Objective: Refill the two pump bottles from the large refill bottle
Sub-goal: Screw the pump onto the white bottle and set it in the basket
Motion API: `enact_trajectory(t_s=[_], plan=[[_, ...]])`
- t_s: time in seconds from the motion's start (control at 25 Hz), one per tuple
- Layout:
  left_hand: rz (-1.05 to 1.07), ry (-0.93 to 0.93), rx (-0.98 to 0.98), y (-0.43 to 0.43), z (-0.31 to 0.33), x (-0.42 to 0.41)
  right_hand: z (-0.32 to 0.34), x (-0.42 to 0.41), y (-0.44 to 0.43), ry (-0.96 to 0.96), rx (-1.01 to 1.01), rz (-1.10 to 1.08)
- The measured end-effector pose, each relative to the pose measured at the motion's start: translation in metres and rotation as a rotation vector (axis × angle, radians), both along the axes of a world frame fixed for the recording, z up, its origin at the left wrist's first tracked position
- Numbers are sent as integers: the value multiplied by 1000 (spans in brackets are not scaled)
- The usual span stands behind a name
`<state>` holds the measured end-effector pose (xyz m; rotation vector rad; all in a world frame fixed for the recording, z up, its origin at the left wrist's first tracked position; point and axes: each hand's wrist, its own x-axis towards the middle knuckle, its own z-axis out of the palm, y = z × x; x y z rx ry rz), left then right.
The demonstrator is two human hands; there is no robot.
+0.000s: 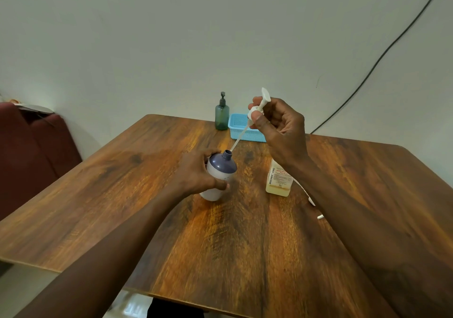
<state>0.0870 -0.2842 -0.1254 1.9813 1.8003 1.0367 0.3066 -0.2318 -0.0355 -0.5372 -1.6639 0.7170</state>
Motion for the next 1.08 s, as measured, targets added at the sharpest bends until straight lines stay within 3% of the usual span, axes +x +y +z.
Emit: enact_trajectory(t_s=[0.56, 1.08], plan=[[-24, -130, 10, -8, 9, 18, 8, 14, 6, 99, -186, 103], [-71, -178, 198, -6, 49, 51, -11, 7, 4, -339, -142, 67]])
